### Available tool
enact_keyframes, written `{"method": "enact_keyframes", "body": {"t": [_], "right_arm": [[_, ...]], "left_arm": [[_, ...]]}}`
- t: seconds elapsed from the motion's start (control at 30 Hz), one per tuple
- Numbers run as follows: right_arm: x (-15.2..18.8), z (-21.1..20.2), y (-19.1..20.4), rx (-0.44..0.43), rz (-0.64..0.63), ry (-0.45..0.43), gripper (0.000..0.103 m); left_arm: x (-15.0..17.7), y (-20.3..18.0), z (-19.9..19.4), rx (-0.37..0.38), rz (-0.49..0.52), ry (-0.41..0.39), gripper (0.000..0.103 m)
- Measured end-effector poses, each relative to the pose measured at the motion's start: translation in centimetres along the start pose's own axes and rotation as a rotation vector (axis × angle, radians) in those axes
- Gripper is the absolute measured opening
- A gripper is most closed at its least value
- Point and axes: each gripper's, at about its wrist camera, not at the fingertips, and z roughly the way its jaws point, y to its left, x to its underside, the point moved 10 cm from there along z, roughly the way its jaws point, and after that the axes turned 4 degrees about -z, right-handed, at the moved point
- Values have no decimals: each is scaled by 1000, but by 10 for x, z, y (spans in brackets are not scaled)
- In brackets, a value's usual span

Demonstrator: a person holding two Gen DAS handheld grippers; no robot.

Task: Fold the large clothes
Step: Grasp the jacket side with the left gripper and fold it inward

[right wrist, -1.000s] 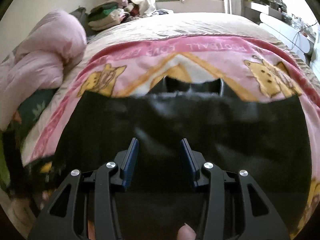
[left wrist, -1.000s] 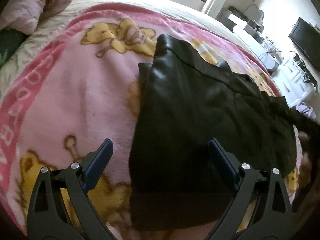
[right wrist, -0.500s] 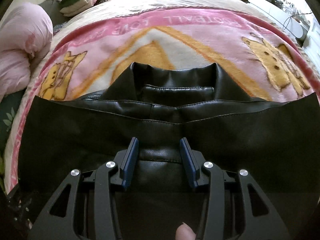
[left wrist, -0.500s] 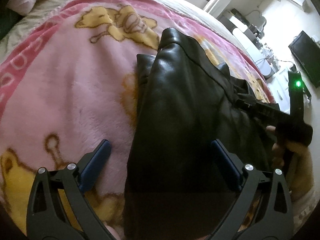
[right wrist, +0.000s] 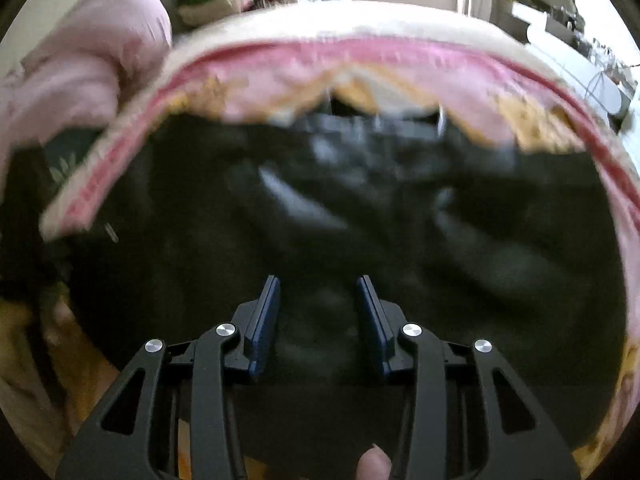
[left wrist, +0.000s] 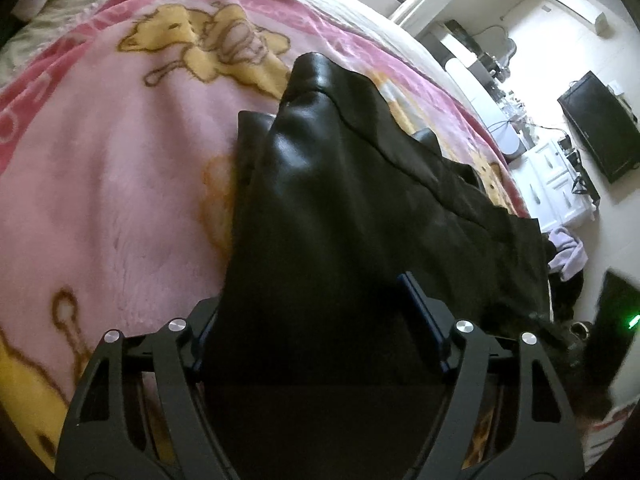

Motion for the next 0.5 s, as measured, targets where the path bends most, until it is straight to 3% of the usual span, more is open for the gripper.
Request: {"method": "enact_keyframes", "body": {"t": [0.07,0.13,0.2,0.33,0.4,0.5], "right_arm": [[-2,-4,0,-11,29,-6,39],[-9,-26,13,-22,-13,-85,47],[-8,-48,39,-14,-118,-158,69],[10,-62,98,-56,-294,-210,79],[20,-60,125,-21,-412,-232,87],[31,-47,159,36,-554,-223,90]], "left_arm": [[0,1,-1,3,4,4,67],[-1,3,-2,12,-3,8,67],[-4,5,-3,22,-12,10,67],[-14,10,-10,23,-10,0,65],[-18,11,-11,18,-15,-9,65],[-19,17,-10,36,-40,3,66]]}}
